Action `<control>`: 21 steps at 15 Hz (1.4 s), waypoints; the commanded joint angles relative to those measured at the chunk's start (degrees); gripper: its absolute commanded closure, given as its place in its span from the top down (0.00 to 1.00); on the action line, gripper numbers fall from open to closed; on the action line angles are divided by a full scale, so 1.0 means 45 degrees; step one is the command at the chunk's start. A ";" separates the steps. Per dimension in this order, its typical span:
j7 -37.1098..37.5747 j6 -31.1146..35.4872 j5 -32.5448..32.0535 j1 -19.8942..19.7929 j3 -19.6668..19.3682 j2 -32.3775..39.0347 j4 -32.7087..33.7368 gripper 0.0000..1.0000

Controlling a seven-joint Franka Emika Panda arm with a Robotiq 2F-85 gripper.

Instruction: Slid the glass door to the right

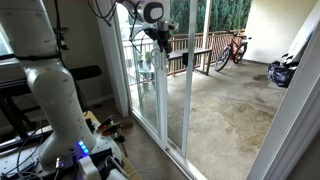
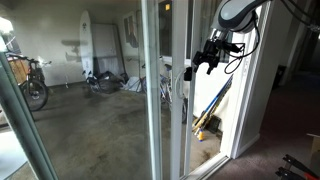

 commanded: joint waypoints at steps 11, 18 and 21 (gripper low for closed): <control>-0.0367 0.0987 0.0517 0.0612 0.0889 -0.0496 0.0143 1.00; -0.0117 0.1836 0.0413 0.0603 0.0915 0.0303 0.0430 1.00; -0.0010 0.1677 0.0265 0.0604 0.0924 0.0220 0.0385 1.00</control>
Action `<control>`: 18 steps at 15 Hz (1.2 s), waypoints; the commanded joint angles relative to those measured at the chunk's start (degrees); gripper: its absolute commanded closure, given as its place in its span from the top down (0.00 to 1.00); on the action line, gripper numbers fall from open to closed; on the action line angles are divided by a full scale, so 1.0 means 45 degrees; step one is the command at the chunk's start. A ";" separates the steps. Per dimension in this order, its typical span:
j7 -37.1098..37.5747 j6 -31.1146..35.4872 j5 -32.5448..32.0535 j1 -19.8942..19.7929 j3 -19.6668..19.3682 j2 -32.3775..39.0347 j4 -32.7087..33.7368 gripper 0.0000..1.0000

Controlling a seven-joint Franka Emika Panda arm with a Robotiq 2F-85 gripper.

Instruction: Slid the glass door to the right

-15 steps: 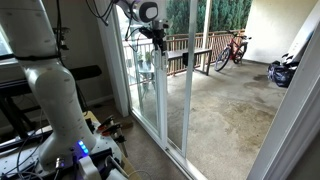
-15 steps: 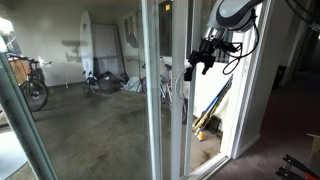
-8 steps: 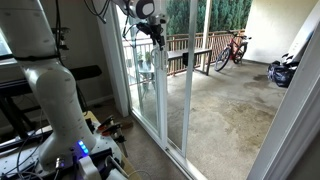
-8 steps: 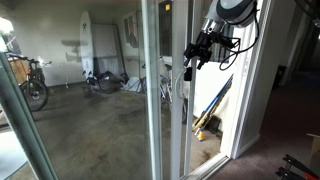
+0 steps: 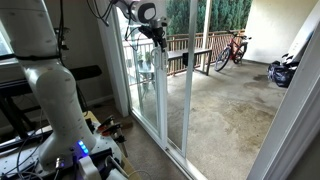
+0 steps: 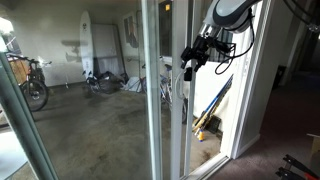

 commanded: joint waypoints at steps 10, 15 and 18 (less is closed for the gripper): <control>0.0259 -0.0023 -0.0133 0.0010 0.0045 0.0222 0.0176 1.00; 0.0682 -0.0227 -0.0449 -0.0077 -0.0093 0.0731 0.0490 1.00; 0.0692 -0.0232 -0.0165 -0.0032 -0.0069 0.1209 0.0789 1.00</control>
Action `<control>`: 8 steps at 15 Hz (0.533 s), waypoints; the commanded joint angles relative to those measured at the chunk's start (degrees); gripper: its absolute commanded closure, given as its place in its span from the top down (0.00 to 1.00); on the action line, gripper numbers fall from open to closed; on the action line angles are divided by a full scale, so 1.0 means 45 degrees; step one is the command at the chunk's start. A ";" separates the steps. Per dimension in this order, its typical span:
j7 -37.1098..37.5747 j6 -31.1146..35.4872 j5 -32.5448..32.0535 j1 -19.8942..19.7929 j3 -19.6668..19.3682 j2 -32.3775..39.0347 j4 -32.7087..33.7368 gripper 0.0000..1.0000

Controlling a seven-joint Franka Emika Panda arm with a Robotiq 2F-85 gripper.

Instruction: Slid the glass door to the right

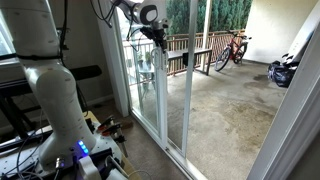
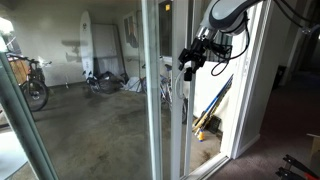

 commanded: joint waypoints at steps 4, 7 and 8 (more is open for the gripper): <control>0.0961 -0.0417 -0.1177 0.0078 -0.0282 0.0995 0.0447 1.00; 0.1445 -0.0733 -0.2059 0.0075 -0.0483 0.0926 0.0506 1.00; 0.1674 -0.0803 -0.2459 0.0050 -0.0587 0.0814 0.0432 1.00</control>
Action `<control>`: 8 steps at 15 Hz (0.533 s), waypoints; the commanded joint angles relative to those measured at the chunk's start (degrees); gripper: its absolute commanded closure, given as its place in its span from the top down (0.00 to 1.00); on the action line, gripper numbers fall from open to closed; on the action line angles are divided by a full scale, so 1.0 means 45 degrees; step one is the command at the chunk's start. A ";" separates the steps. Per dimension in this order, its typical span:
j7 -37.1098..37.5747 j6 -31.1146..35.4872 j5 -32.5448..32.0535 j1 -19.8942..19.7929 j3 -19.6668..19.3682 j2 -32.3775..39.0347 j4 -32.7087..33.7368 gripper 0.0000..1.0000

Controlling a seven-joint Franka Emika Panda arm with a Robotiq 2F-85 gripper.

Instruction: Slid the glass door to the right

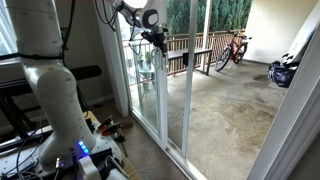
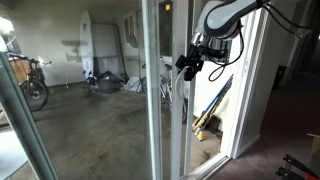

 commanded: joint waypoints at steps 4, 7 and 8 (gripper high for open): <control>0.1008 -0.0727 -0.1767 -0.0255 -0.0713 -0.0295 -0.0178 1.00; 0.0810 -0.0816 -0.1642 -0.0408 -0.0821 -0.0402 -0.0376 1.00; 0.0580 -0.0901 -0.1447 -0.0550 -0.0907 -0.0474 -0.0526 1.00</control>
